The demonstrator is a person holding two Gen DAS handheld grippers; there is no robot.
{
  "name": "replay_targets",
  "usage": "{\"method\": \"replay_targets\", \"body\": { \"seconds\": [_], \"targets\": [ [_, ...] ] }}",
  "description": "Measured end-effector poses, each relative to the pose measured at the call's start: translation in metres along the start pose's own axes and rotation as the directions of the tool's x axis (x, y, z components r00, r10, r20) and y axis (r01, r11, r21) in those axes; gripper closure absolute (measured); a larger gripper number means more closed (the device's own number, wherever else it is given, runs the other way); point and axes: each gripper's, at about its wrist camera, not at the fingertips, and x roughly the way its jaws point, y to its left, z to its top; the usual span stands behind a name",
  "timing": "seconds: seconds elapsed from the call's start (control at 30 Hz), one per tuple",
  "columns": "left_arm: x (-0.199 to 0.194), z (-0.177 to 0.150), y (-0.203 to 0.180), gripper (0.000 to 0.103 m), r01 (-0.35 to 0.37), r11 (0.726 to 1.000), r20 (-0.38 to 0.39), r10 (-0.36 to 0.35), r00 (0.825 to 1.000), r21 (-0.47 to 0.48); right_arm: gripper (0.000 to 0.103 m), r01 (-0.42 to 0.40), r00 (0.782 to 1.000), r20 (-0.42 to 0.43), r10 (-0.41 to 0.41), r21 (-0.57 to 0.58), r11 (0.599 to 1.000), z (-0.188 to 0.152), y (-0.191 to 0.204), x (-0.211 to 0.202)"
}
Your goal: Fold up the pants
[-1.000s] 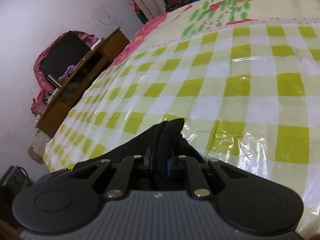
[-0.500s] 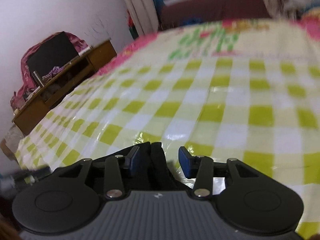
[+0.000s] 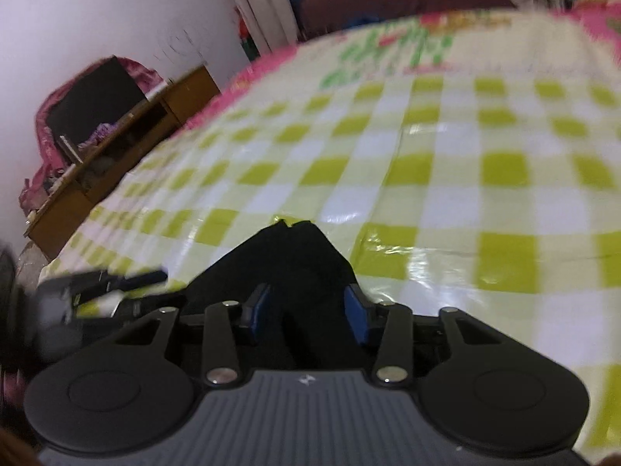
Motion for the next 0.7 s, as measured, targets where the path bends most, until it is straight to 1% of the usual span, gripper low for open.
{"method": "replay_targets", "body": {
  "seconds": [0.07,0.13,0.17,0.2,0.27,0.33,0.37,0.43,0.47,0.5,0.53,0.57,0.63,0.67,0.7],
  "targets": [
    [0.002,0.009,0.000,0.046,0.041,0.999,0.008,-0.041,0.999,0.015,0.049,-0.012,0.999,-0.035,0.015,0.079,0.997,-0.015,-0.007,-0.013],
    [0.013,0.012,-0.004,0.046,0.060,0.998,-0.016,-0.059,0.998,0.030,0.049,-0.025,0.994,-0.104,0.046,0.198,0.980,-0.035,-0.017,-0.012],
    [0.022,0.011,-0.006,0.046,0.065,0.997,-0.036,-0.064,0.997,0.035,0.049,-0.038,0.990,-0.126,0.072,0.252,0.967,-0.045,-0.022,-0.008],
    [0.028,0.009,-0.010,0.046,0.072,0.997,-0.055,-0.070,0.996,0.041,0.049,-0.043,0.988,-0.132,0.084,0.290,0.956,-0.054,-0.025,-0.004],
    [0.035,0.002,-0.014,0.046,0.088,0.995,-0.084,-0.084,0.993,0.048,0.049,-0.034,0.989,-0.124,0.079,0.329,0.944,-0.063,-0.027,0.007],
    [0.033,-0.003,-0.015,0.045,0.074,0.996,-0.084,-0.069,0.994,0.055,0.049,-0.041,0.990,-0.106,0.090,0.393,0.919,-0.063,-0.032,0.008],
    [0.028,-0.003,-0.014,0.045,0.077,0.996,-0.079,-0.073,0.994,0.044,0.049,-0.055,0.990,-0.094,0.103,0.413,0.909,-0.060,-0.035,0.006],
    [0.018,-0.001,-0.009,0.045,0.100,0.994,-0.062,-0.098,0.993,0.033,0.048,-0.055,0.990,-0.096,0.106,0.428,0.902,-0.056,-0.038,0.000],
    [0.018,0.000,-0.008,0.042,0.100,0.994,-0.059,-0.097,0.994,0.048,0.045,-0.048,0.988,-0.110,0.105,0.429,0.902,-0.055,-0.038,0.001],
    [0.021,-0.001,-0.008,0.039,0.091,0.993,-0.061,-0.086,0.994,0.070,0.044,-0.044,0.986,-0.125,0.108,0.432,0.901,-0.058,-0.040,0.003],
    [0.026,-0.003,-0.008,0.033,0.080,0.993,-0.066,-0.075,0.995,0.082,0.044,-0.036,0.985,-0.136,0.105,0.437,0.899,-0.059,-0.040,0.008],
    [0.032,-0.005,-0.005,0.031,0.083,0.993,-0.080,-0.077,0.994,0.078,0.044,-0.026,0.985,-0.143,0.098,0.437,0.899,-0.061,-0.040,0.012],
    [0.044,-0.008,0.003,0.030,0.124,0.992,-0.129,-0.119,0.984,0.032,0.039,-0.025,0.986,-0.136,0.094,0.443,0.896,-0.062,-0.036,0.016],
    [0.045,-0.010,0.007,0.028,0.133,0.991,-0.132,-0.131,0.983,0.004,0.037,-0.029,0.985,-0.138,0.102,0.448,0.894,-0.065,-0.034,0.015],
    [0.044,-0.011,0.009,0.027,0.137,0.991,-0.130,-0.136,0.982,-0.001,0.037,-0.022,0.984,-0.148,0.100,0.452,0.892,-0.066,-0.034,0.012]
  ]
}}
